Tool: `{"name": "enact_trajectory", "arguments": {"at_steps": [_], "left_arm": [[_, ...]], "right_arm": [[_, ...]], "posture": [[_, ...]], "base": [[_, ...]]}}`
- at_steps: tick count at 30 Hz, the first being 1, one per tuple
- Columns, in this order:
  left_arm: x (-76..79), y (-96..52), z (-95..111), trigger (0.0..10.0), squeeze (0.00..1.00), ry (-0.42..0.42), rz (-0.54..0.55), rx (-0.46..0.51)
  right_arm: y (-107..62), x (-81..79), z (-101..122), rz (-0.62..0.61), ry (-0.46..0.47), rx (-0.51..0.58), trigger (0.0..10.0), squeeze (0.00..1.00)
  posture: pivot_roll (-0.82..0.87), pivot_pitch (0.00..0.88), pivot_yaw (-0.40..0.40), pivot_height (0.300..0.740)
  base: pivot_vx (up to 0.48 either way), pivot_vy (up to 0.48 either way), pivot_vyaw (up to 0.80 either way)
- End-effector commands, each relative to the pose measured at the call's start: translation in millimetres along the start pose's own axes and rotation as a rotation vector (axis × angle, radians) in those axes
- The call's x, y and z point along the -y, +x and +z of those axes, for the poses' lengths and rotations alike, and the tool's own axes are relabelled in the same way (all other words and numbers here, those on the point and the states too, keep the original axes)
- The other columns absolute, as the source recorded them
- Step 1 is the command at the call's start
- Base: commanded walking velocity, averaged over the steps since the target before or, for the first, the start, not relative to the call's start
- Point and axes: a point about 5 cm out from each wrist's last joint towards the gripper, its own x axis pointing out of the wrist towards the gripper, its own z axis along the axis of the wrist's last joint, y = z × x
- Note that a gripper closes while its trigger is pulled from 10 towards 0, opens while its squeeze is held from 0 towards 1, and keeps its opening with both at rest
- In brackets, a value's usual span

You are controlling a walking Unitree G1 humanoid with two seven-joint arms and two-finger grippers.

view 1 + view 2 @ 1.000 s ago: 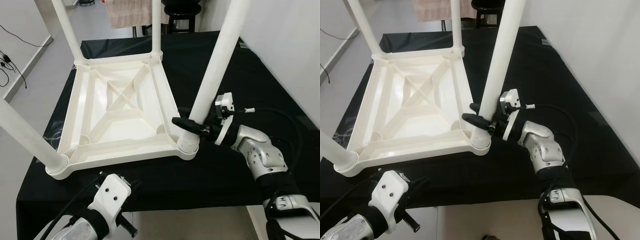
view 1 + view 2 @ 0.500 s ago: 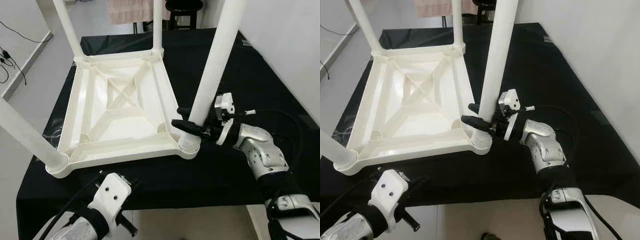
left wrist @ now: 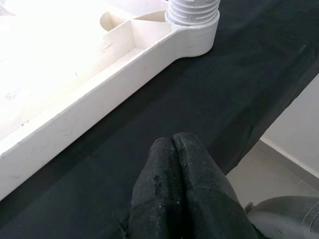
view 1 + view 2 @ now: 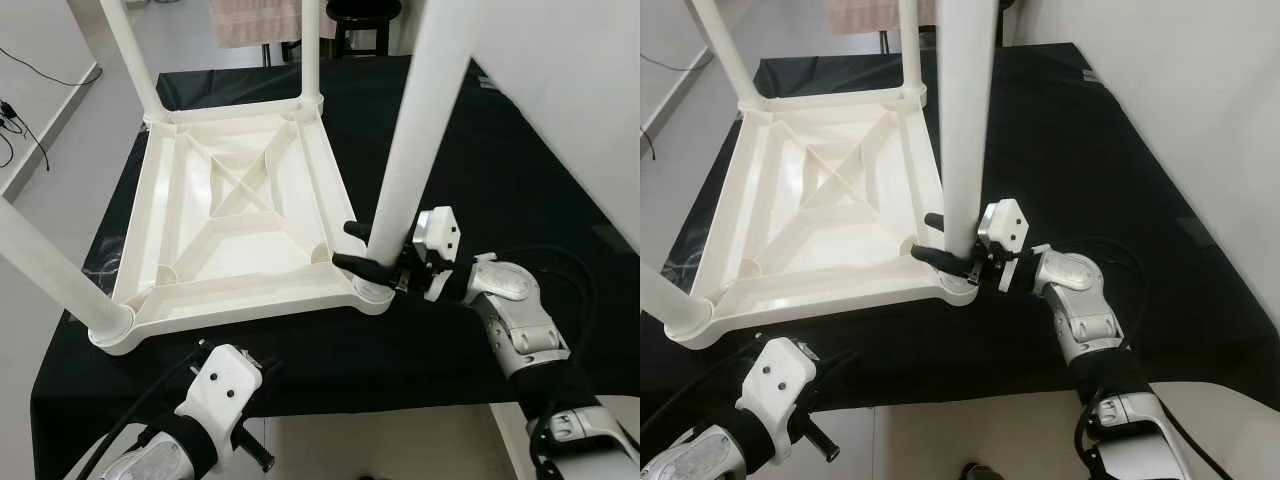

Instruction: Building children table

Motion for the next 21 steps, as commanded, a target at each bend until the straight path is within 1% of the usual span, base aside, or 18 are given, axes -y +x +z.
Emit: {"name": "enact_trajectory", "arguments": {"at_steps": [1, 3, 4, 8, 9, 10, 11, 13, 14, 17, 19, 21], "left_arm": [[-0.1, -2.7, -2.2, 10.0, 0.00, 0.003, -0.007, -0.025], [0.0, -2.7, -2.2, 10.0, 0.00, 0.003, -0.007, -0.025], [0.2, -2.8, -2.0, 10.0, 0.00, 0.005, -0.007, -0.026], [0.2, -2.8, -1.9, 10.0, 0.00, 0.005, -0.006, -0.026], [0.4, -2.8, -1.9, 10.0, 0.00, 0.005, -0.006, -0.026], [0.4, -2.8, -1.9, 10.0, 0.00, 0.005, -0.006, -0.026], [0.4, -2.8, -1.9, 10.0, 0.00, 0.005, -0.006, -0.026], [0.8, -3.0, -1.7, 10.0, 0.00, 0.004, -0.006, -0.025], [0.8, -3.0, -1.7, 10.0, 0.00, 0.004, -0.006, -0.025], [1.2, -4.0, -1.4, 10.0, 0.00, 0.004, -0.001, -0.026], [1.2, -4.3, -1.3, 10.0, 0.00, 0.004, 0.000, -0.027], [1.0, -5.0, -1.3, 10.0, 0.00, 0.005, 0.002, -0.028]], "right_arm": [[-7.3, -14.7, -32.8, 0.064, 0.072, -0.164, 10.0, 0.00], [-7.7, -15.1, -33.6, 0.081, 0.065, -0.176, 10.0, 0.00], [-9.6, -16.5, -34.0, 0.163, 0.085, -0.209, 10.0, 0.00], [-10.4, -16.9, -33.7, 0.204, 0.102, -0.219, 10.0, 0.00], [-9.1, -10.2, -34.1, 0.174, 0.179, -0.214, 10.0, 0.00], [-8.7, -8.4, -34.3, 0.165, 0.200, -0.212, 10.0, 0.00], [-8.7, -8.4, -34.3, 0.165, 0.200, -0.212, 10.0, 0.00], [-5.0, -2.4, -37.7, 0.092, 0.271, -0.203, 10.0, 0.00], [-5.0, -2.4, -37.7, 0.092, 0.271, -0.203, 10.0, 0.00], [0.2, -2.2, -43.0, 0.006, 0.366, -0.176, 10.0, 0.00], [1.0, -2.7, -43.7, -0.011, 0.379, -0.165, 10.0, 0.00], [1.0, -2.3, -46.9, -0.074, 0.420, -0.148, 10.0, 0.00]], "posture": [[0.04, 0.236, 0.007, 0.740], [0.04, 0.236, 0.007, 0.740], [0.04, 0.237, 0.007, 0.740], [0.04, 0.237, 0.007, 0.740], [0.04, 0.238, 0.005, 0.740], [0.04, 0.239, 0.004, 0.740], [0.04, 0.239, 0.004, 0.740], [0.04, 0.241, -0.002, 0.740], [0.04, 0.241, -0.002, 0.740], [0.04, 0.246, -0.004, 0.740], [0.04, 0.247, -0.004, 0.740], [0.04, 0.250, -0.001, 0.740]], "base": [[0.000, 0.000, 0.00], [0.000, 0.000, 0.00], [0.000, 0.000, 0.00], [0.000, 0.000, 0.00], [0.000, 0.000, 0.00], [0.000, 0.000, 0.00], [0.000, 0.000, 0.00], [0.000, 0.000, 0.00], [0.000, 0.000, 0.00], [0.000, 0.000, 0.00], [0.000, 0.000, 0.00], [0.000, 0.000, 0.00]]}}
